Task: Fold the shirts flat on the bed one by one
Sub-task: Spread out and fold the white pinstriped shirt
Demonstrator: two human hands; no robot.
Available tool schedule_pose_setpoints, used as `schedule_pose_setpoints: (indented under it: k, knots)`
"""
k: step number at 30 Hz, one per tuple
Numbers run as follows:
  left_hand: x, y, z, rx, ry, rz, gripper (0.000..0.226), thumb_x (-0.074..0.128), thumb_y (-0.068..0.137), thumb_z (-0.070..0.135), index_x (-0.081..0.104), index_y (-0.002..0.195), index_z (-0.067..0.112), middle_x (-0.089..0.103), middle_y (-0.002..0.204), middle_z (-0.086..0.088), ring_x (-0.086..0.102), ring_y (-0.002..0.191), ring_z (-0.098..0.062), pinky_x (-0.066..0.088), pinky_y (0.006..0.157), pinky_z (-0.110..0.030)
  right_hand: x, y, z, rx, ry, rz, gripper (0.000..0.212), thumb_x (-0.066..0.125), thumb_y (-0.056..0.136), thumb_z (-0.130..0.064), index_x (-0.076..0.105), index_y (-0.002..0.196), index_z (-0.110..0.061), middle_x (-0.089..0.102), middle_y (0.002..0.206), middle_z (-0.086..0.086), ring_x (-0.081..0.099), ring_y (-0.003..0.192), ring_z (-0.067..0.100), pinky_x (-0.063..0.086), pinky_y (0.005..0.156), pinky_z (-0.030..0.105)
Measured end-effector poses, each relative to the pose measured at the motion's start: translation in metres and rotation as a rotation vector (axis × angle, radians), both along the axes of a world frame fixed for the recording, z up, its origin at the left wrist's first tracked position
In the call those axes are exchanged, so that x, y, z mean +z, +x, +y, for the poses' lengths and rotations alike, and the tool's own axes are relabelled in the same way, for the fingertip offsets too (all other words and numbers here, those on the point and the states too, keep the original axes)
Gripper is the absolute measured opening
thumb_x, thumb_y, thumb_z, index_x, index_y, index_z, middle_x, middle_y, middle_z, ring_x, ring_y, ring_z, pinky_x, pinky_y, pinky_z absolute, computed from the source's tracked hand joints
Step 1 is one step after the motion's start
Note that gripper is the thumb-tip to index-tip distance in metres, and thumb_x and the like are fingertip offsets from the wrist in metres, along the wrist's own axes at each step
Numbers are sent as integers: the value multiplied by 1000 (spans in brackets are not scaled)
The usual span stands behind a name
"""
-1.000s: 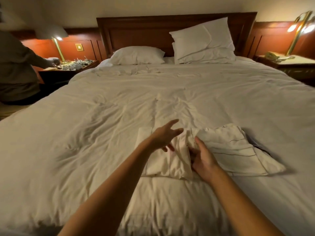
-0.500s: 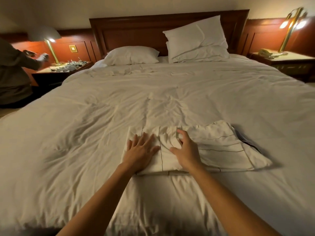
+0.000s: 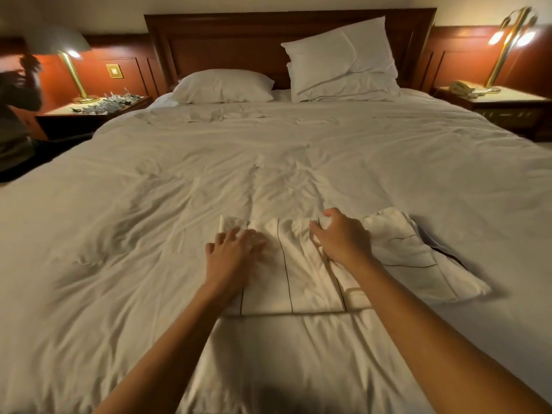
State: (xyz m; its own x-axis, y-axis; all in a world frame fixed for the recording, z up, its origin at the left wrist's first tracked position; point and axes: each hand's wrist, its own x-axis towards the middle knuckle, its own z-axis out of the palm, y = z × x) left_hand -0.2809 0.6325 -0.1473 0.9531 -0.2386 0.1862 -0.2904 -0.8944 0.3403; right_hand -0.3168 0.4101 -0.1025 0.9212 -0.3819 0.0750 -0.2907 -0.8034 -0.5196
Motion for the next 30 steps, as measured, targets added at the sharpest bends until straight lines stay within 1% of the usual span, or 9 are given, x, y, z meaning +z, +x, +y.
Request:
schedule_pose_setpoints:
  k: [2,7,9,13,18,20,23,26,30]
  knots:
    - [4,19,8,73,-73,-29,45,43,99,57,53,137,36,44,148,2,36,133,-26,27,106,-45,-9,21,1,1,74,145,54,49,92,-58,55,131,-20,64,124,9,55,119,34,41,103,47]
    - [8,72,25,146,-147,109,45,51,97,54,54,137,33,47,143,-6,39,130,-34,30,103,-49,-35,48,15,25,179,48,42,67,86,-50,63,115,-20,69,106,3,63,105,30,47,89,39]
    - [3,88,30,91,-78,195,36,52,97,53,59,126,33,51,134,-3,41,124,-32,32,99,-46,-38,53,15,14,303,-39,43,74,85,-35,60,123,-21,69,107,4,63,104,28,49,89,37]
    - [-1,111,32,36,-130,176,17,60,92,51,59,96,35,54,108,4,47,108,-26,28,86,-40,-37,60,-2,-28,356,-229,32,72,88,-24,58,117,-23,57,76,-4,59,79,20,47,77,33]
    - [-7,123,21,-3,-166,167,16,64,90,49,58,86,35,57,94,9,56,97,-21,36,84,-41,-39,62,-8,30,173,-113,36,68,93,-26,53,125,-20,66,101,8,62,100,30,47,82,36]
    - [-10,120,22,-1,-166,160,13,63,92,47,60,93,34,56,99,8,55,103,-22,34,84,-39,-39,59,-4,54,21,-91,43,65,95,-30,49,133,-21,61,118,11,59,108,32,45,86,38]
    - [-7,110,22,18,-75,9,31,61,95,41,60,124,29,53,130,-4,50,122,-28,35,99,-44,-33,59,8,89,-315,-209,48,55,97,-34,44,142,-24,48,138,6,49,122,28,41,95,42]
    - [1,85,3,-58,-70,-163,45,53,100,39,50,142,25,43,150,-7,42,136,-29,32,111,-43,-35,63,34,278,-301,-183,51,37,102,-38,40,149,-19,41,153,4,34,141,25,32,111,43]
    - [-26,56,-4,-167,25,110,57,25,105,51,23,158,29,15,166,1,12,153,-20,9,122,-38,-66,50,46,356,-360,75,62,17,104,-52,19,157,-21,19,165,4,13,151,23,11,123,45]
